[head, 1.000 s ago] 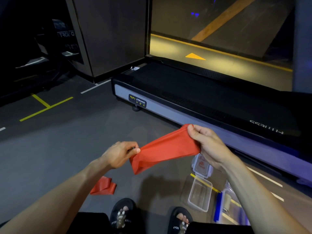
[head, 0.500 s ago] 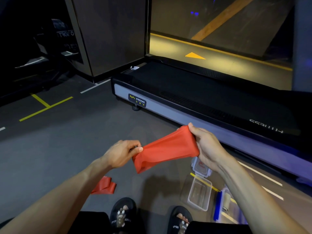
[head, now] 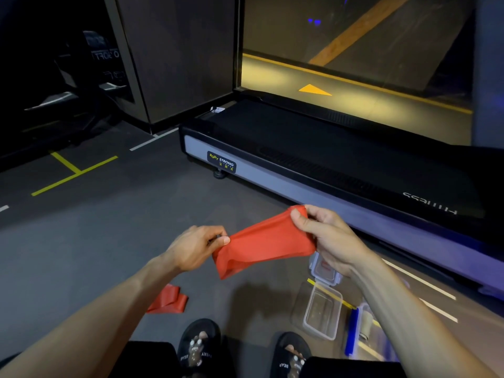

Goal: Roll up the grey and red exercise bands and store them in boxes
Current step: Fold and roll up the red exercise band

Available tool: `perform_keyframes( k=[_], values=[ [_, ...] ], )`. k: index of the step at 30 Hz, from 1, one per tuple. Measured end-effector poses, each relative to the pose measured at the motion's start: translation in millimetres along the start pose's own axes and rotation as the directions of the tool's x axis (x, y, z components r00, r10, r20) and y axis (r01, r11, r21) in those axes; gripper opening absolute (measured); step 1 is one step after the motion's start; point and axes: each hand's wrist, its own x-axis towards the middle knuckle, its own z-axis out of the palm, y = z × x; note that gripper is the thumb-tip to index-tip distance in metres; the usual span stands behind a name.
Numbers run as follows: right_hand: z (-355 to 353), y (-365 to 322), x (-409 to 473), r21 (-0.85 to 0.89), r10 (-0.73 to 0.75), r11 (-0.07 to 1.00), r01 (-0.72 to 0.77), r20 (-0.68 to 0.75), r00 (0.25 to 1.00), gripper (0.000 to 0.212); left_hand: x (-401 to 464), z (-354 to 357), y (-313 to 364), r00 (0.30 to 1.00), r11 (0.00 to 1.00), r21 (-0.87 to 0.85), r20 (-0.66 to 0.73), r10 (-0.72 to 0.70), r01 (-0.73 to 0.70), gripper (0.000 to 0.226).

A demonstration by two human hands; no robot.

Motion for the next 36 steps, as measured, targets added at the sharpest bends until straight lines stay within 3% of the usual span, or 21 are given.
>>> perform_keyframes(
  k=[6,10,14,19,23,29,36],
  values=[
    [3,-3,-2,0.049,-0.03,0.998,0.033,-0.053,0.998,0.043,1,-2,6,1.0,1.0,-0.003,-0.006,0.002,-0.002,0.027],
    [6,-3,-2,0.017,0.021,1.0,-0.02,-0.059,0.998,0.041,1,-2,8,1.0,1.0,-0.003,-0.003,-0.003,0.003,0.028],
    [15,-3,0,0.091,0.092,0.993,-0.079,-0.152,0.984,0.04,3,0,11,1.0,1.0,0.003,-0.003,0.003,-0.003,0.029],
    [17,-3,-2,-0.031,0.06,0.998,-0.061,-0.031,0.998,0.051,3,1,12,1.0,1.0,0.0,-0.007,-0.002,0.003,0.035],
    [15,0,-2,-0.027,0.028,0.999,-0.03,-0.054,0.998,0.034,2,1,12,1.0,1.0,0.005,-0.006,0.003,-0.003,0.029],
    [12,2,-3,-0.031,0.057,0.998,-0.057,0.016,0.998,0.051,0,-3,15,1.0,1.0,0.024,0.007,0.006,-0.006,0.023],
    [7,0,1,0.034,0.026,0.999,-0.023,-0.093,0.995,0.035,-1,-7,28,0.997,0.995,0.098,-0.063,0.037,-0.031,0.041]
  ],
)
